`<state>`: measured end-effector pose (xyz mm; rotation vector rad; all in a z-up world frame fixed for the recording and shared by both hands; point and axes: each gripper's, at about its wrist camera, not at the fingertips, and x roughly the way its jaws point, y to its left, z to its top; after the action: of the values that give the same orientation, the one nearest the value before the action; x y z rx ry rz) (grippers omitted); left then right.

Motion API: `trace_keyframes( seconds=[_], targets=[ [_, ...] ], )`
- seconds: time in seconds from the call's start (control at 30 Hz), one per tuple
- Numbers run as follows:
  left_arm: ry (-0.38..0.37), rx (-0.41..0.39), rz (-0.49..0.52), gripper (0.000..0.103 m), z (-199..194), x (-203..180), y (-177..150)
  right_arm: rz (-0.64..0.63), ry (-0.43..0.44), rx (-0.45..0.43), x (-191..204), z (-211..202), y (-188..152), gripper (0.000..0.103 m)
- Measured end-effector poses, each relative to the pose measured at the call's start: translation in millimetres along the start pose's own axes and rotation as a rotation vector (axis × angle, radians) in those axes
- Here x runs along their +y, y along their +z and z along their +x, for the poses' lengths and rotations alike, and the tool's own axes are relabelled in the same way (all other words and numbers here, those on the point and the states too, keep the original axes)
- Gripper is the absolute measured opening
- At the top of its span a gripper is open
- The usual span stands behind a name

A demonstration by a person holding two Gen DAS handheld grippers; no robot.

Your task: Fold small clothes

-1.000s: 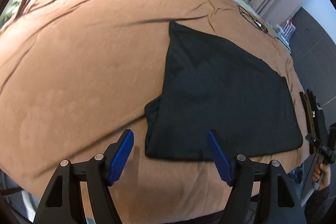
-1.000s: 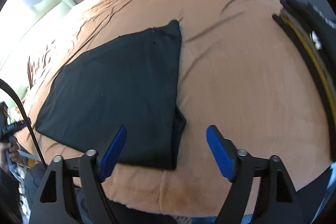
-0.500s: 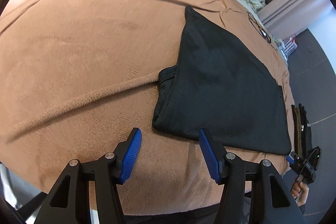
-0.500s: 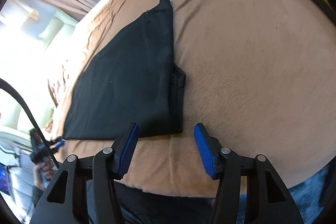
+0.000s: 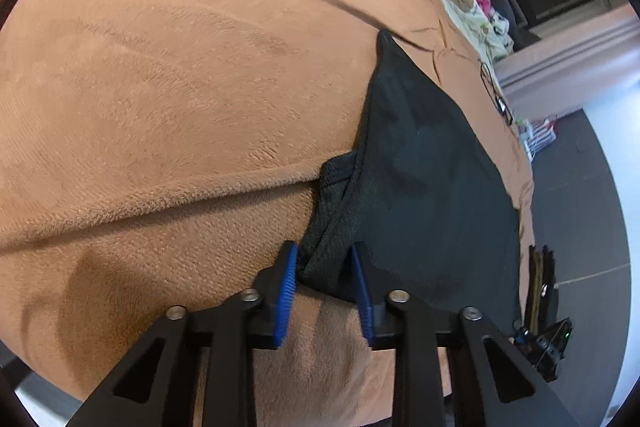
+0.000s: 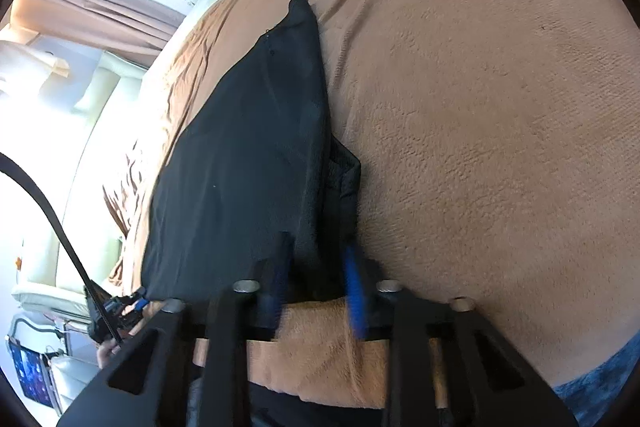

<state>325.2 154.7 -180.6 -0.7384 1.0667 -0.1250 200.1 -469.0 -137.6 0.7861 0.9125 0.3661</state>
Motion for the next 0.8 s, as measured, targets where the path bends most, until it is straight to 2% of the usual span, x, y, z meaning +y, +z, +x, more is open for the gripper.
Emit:
trace_keyframes(
  seconds=[0.1, 0.4, 0.8],
  targets=[
    [-0.022, -0.023, -0.028, 0.009, -5, 7, -5, -0.015, -0.023, -0.016, 3, -3, -5, 0.005],
    [-0.09, -0.096, -0.074, 0.006, -32, 8, -16, 0.003, -0.022, -0.076, 22, -18, -19, 0.003],
    [-0.112, -0.114, -0.132, 0.006, -63, 18, -51, 0.017, -0.017, -0.075, 18, -40, -48, 0.003]
  ],
)
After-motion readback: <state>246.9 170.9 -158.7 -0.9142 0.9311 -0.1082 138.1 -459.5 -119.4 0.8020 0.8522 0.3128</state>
